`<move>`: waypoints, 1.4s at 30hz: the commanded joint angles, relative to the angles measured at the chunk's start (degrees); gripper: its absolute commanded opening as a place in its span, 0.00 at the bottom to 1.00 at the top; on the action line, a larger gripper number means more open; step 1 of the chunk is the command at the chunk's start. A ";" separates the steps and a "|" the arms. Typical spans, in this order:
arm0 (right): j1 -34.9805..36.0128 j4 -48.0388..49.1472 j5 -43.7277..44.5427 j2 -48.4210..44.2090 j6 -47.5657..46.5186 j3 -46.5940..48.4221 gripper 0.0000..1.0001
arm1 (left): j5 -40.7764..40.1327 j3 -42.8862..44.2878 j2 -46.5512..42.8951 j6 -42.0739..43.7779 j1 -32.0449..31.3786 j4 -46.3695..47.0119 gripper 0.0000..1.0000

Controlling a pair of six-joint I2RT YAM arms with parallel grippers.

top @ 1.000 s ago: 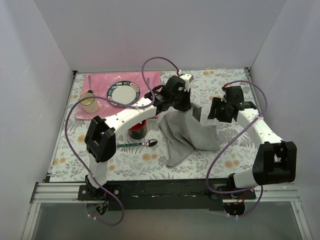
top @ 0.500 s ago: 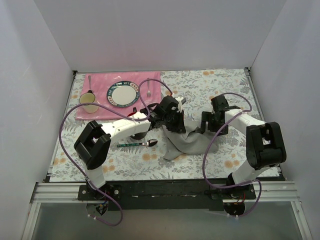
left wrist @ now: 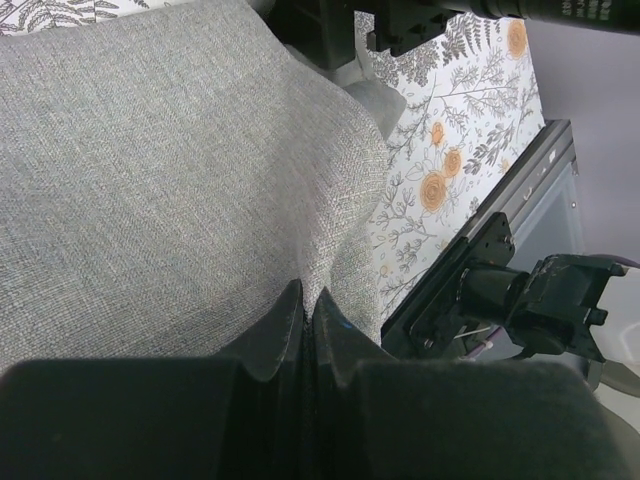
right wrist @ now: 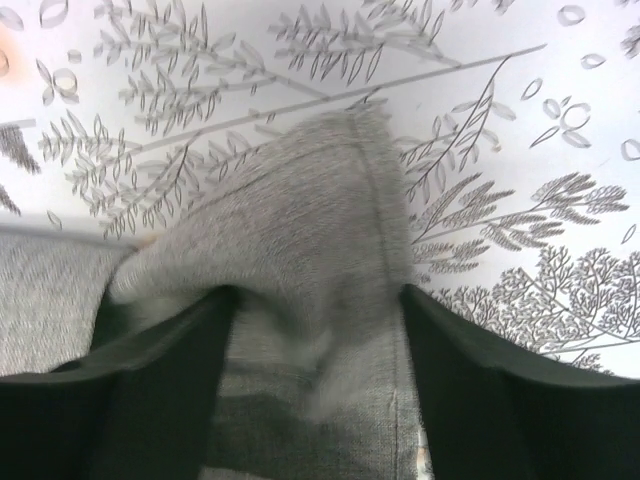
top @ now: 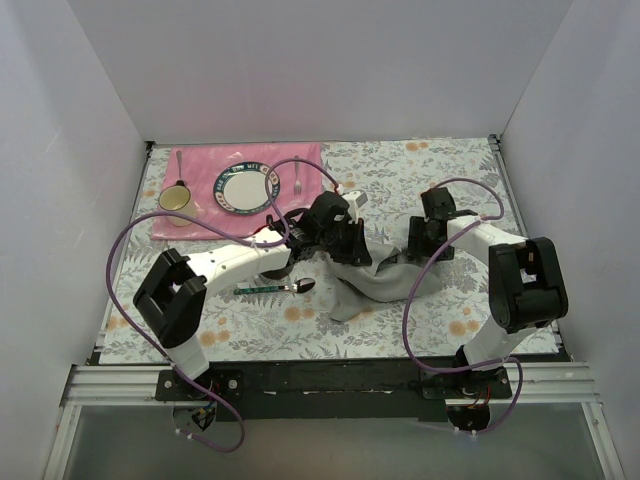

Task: Fold the napkin, place the utensils inside, and roll it up
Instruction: Flatten the napkin out

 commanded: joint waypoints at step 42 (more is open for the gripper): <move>-6.07 -26.60 -16.87 -58.62 13.83 -6.42 0.70 | 2.61 8.86 -3.38 2.10 18.45 0.38 0.76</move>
